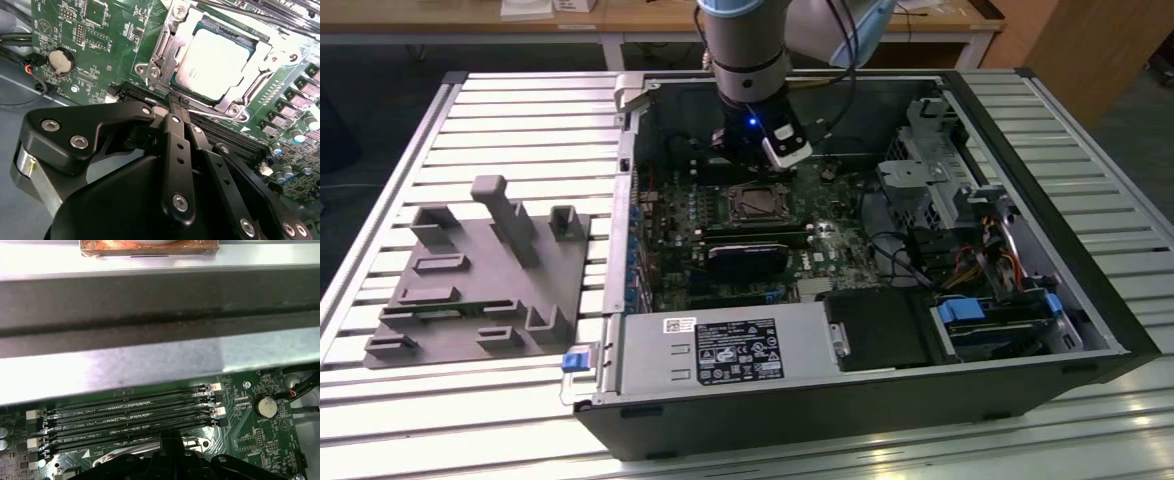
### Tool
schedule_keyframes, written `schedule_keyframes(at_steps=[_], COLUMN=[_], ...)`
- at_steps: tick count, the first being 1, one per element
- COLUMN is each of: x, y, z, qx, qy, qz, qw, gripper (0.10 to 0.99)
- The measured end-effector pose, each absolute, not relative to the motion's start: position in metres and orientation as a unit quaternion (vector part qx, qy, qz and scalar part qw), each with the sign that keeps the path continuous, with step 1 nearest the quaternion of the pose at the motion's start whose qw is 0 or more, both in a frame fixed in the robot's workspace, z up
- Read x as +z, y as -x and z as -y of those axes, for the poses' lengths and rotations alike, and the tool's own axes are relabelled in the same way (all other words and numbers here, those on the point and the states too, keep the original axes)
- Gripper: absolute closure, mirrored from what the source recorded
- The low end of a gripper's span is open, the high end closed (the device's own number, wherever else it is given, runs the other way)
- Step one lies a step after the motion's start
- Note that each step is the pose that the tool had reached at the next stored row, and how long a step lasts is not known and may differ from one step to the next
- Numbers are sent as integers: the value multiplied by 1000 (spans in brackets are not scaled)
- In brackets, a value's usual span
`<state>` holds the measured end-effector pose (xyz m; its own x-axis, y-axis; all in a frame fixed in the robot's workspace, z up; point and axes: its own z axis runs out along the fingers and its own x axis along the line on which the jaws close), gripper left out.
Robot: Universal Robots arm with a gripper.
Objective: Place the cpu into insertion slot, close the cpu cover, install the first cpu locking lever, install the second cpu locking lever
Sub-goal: 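Install the first cpu locking lever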
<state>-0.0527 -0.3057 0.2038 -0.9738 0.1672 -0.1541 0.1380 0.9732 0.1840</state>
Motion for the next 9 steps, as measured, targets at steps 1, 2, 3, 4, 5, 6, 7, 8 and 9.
schedule_keyframes(at_steps=[1, 2, 3, 4, 5, 6, 7, 8, 9], x=[204, 204, 203, 203, 203, 203, 203, 203, 202], y=[54, 54, 55, 56, 57, 57, 57, 57, 58], z=[306, 306, 306, 306, 306, 305, 305, 305, 305], qx=[87, 87, 87, 88, 88, 88, 88, 88, 88], qy=[-77, -77, -77, -77, -77, -77, -77, -77, -78], qz=[-990, -990, -989, -989, -989, -989, -989, -989, -989], qw=[85, 86, 86, 86, 87, 87, 87, 88, 88], gripper=[980, 980, 980, 980, 980, 980, 980, 980, 980])
